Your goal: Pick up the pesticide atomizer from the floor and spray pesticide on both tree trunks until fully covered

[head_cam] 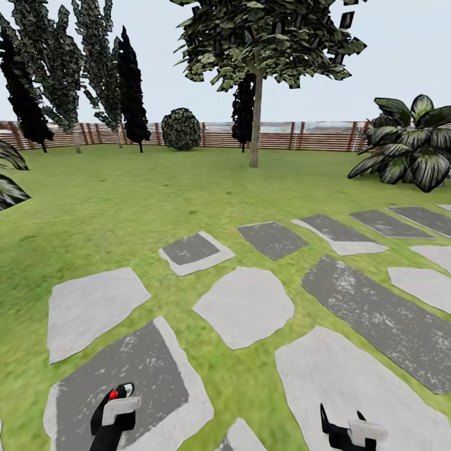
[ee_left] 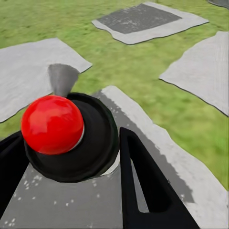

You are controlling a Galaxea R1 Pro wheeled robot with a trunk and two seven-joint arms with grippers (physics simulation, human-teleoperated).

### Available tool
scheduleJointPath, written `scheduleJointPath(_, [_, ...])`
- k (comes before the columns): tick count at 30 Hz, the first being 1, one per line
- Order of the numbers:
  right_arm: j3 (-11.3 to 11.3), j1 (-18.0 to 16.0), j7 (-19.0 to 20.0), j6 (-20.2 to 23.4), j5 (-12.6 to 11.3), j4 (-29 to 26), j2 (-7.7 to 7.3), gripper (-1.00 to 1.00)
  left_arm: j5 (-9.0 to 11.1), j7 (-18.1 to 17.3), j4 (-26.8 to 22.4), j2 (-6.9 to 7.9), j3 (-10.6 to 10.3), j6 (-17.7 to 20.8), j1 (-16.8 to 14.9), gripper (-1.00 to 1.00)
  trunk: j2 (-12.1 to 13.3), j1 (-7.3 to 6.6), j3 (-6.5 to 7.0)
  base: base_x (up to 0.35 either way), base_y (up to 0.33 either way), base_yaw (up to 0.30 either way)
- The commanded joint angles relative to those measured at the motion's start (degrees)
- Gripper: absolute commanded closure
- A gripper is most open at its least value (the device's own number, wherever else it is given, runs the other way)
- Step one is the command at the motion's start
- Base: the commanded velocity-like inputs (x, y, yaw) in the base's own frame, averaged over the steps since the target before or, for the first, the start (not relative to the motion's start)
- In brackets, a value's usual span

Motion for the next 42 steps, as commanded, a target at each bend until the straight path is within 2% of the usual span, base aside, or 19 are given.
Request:
scheduleJointPath(1, [0.0,0.0,0.0,0.0,0.0,0.0,0.00,-1.00,0.0,0.0,0.0,0.00,0.0,0.0,0.0,1.00,0.0,0.00,0.00,0.340,0.000,0.000])
scheduleJointPath(25, [0.0,0.0,-0.1,0.0,0.0,0.0,0.00,-1.00,0.0,0.0,-0.1,0.00,0.0,-0.1,0.0,1.00,0.0,0.00,0.00,0.340,0.000,-0.001])
scheduleJointPath(36, [0.0,0.0,-0.1,0.0,0.0,0.0,0.00,-1.00,0.0,0.0,-0.1,0.00,0.0,-0.1,0.0,1.00,0.0,0.00,0.00,0.340,0.000,-0.219])
scheduleJointPath(42, [0.0,0.0,-0.1,0.0,0.0,0.0,0.00,-1.00,0.0,0.0,-0.1,0.00,0.0,-0.1,0.0,1.00,0.0,0.00,0.00,0.339,0.000,-0.042])
